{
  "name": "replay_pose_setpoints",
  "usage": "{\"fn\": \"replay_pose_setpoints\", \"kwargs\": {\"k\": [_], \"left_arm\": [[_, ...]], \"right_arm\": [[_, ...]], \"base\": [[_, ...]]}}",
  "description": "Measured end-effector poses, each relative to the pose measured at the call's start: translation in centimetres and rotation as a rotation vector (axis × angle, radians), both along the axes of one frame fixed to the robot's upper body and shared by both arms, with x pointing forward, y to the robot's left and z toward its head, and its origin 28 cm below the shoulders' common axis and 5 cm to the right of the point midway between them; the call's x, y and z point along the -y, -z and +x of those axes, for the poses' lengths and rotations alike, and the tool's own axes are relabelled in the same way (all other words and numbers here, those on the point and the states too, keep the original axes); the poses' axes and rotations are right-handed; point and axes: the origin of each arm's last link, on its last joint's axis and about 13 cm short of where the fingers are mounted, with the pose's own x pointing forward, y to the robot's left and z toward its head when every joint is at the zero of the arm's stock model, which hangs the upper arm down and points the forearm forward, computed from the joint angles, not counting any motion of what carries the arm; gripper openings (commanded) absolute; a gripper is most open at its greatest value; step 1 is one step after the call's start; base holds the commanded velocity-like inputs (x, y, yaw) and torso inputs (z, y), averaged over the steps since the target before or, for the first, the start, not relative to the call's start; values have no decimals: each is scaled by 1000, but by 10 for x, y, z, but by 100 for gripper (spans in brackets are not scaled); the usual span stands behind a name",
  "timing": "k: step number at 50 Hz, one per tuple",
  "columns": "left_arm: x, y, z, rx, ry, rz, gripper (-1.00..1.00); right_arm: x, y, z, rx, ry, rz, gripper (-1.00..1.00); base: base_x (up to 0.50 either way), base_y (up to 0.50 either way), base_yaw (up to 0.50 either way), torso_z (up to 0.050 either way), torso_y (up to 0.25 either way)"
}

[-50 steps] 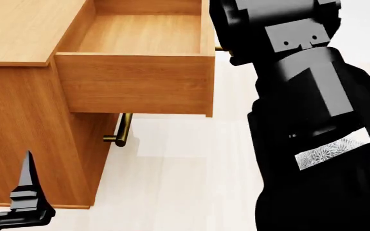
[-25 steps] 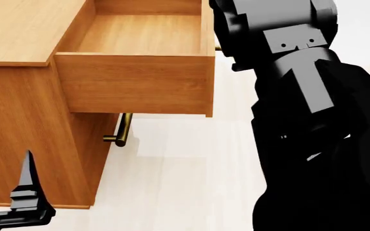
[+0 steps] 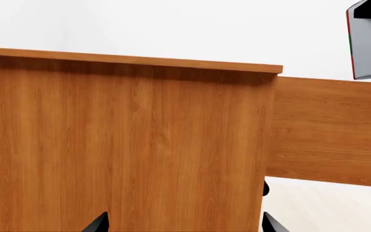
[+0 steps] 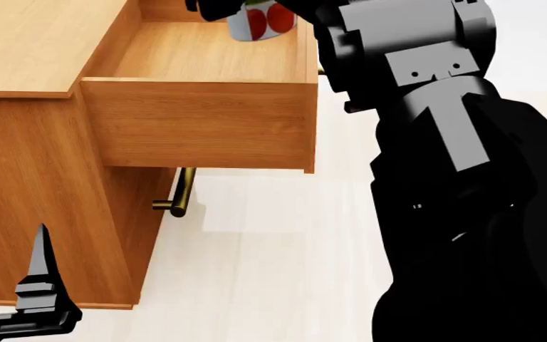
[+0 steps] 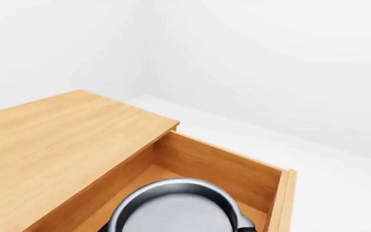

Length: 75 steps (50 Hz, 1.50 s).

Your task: Put the ketchup in the top drawer of the cabinet.

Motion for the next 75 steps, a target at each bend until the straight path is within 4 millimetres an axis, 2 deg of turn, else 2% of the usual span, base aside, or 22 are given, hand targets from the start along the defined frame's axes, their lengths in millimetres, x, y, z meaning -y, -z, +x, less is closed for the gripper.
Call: {"fn": "replay_pose_setpoints", "kwargs": {"k": [24, 75], "left_arm": [[-1, 2, 0, -3, -5, -2, 100], [-3, 5, 0, -10, -10, -6, 100]], "right_arm": [[-7, 1, -1, -9, -100, -1, -100], [-6, 28, 1, -112, -95, -18, -100]], "base": [[0, 0, 0, 0, 0], [0, 0, 0, 0, 0]]}}
